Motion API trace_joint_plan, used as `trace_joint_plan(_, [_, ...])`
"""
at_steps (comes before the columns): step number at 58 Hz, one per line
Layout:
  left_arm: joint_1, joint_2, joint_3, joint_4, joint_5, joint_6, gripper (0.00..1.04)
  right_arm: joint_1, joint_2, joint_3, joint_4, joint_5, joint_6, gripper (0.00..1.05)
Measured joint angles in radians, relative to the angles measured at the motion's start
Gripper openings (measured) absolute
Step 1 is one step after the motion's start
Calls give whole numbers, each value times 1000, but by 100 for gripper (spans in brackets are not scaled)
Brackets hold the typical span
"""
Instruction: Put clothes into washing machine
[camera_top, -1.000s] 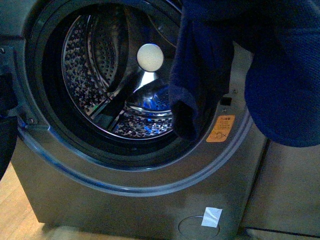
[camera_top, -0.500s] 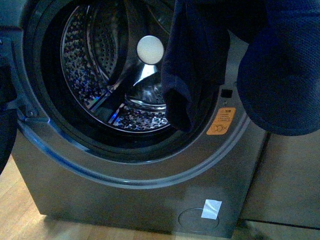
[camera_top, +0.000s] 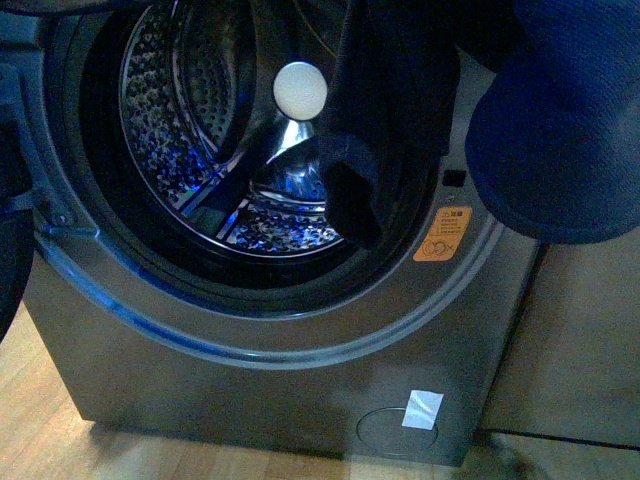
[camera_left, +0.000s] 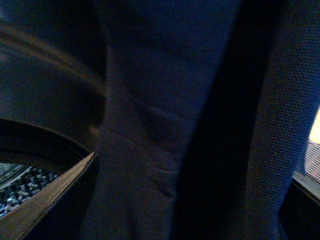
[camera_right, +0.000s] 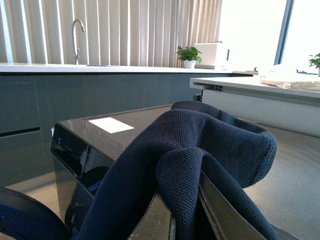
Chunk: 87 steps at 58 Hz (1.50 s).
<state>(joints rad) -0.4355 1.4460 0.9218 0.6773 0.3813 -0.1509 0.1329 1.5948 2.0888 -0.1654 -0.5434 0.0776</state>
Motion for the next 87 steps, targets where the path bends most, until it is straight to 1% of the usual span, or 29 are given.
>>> trace_joint_plan(6, [-13,16,17,-10,-106,-18,98,0,0,0,0,0,0,5])
trace_joint_plan(21, [-78,20,16,6,-238,-33,98,0,0,0,0,0,0,5])
trace_joint_plan(26, [-96,23,13,22,-261,-19,98,0,0,0,0,0,0,5])
trace_joint_plan(37, [-122,41,14,32,-444,113,98,0,0,0,0,0,0,5])
trace_joint_plan(40, [-132,42,11,47,-521,180,98,0,0,0,0,0,0,5])
trace_joint_plan(46, [-143,42,0,56,-520,207,98,0,0,0,0,0,0,5])
trace_joint_plan(52, [-154,48,5,43,-436,158,98,0,0,0,0,0,0,5])
trace_joint_plan(56, [-158,63,20,44,-404,138,98,0,0,0,0,0,0,5])
trace_joint_plan(62, [-163,98,57,58,-330,77,98,0,0,0,0,0,0,5])
trace_joint_plan(67, [-166,131,94,90,-260,10,98,0,0,0,0,0,0,5])
trace_joint_plan(76, [-172,169,145,174,-184,-67,98,0,0,0,0,0,0,5])
trace_joint_plan(80, [-176,180,163,205,-162,-91,98,0,0,0,0,0,0,5])
trace_joint_plan(87, [-187,200,202,246,-154,-143,98,0,0,0,0,0,0,5])
